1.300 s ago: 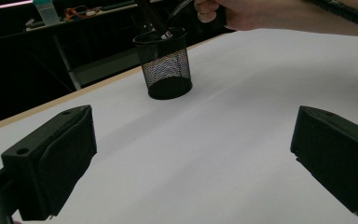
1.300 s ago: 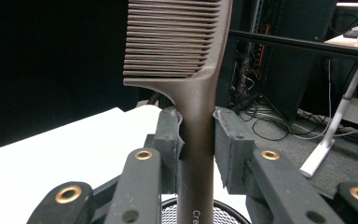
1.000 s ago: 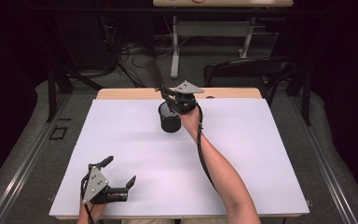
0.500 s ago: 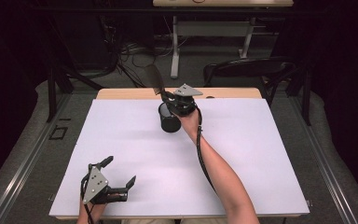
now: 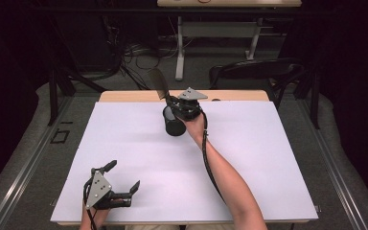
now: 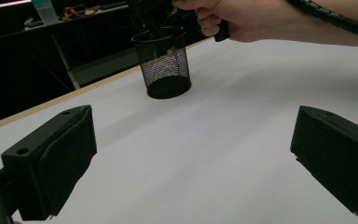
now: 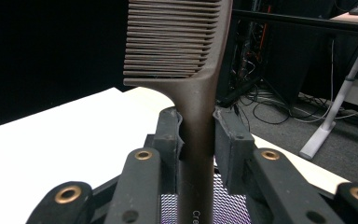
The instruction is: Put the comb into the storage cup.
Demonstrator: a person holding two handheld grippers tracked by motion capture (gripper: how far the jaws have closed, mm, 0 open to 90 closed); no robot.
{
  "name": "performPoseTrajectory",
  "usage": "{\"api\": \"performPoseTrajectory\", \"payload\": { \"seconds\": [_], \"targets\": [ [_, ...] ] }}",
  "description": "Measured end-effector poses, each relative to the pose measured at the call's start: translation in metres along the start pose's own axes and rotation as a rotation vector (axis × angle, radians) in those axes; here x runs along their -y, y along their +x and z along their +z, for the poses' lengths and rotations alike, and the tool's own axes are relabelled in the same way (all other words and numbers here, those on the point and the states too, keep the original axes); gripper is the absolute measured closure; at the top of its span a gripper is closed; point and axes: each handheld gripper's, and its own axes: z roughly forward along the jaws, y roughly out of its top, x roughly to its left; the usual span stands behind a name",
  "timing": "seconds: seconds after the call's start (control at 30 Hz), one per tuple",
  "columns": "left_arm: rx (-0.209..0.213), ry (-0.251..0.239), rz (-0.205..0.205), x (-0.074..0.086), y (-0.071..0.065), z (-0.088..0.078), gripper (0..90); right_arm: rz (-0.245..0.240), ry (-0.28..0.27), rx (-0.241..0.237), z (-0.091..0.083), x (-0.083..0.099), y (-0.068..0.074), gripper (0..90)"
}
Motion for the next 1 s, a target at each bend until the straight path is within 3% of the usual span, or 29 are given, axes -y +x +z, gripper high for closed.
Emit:
{"api": "performPoseTrajectory", "payload": {
  "seconds": [0.23, 0.47, 0.73, 1.0],
  "targets": [
    [0.001, 0.002, 0.000, 0.000, 0.000, 0.000, 0.1, -0.011, 0.011, -0.002, -0.001, -0.001, 0.002, 72.7],
    [0.001, 0.003, 0.016, 0.000, -0.002, 0.001, 0.1, -0.023, 0.059, -0.006, -0.002, -0.001, 0.003, 72.0],
    [-0.001, 0.002, 0.016, 0.000, -0.001, 0.000, 0.1, -0.011, 0.130, -0.004, -0.014, -0.011, 0.004, 41.2],
    [-0.002, 0.004, 0.015, 0.000, -0.002, 0.001, 0.1, 0.008, 0.224, -0.096, -0.032, -0.018, 0.002, 20.5]
  ]
}}
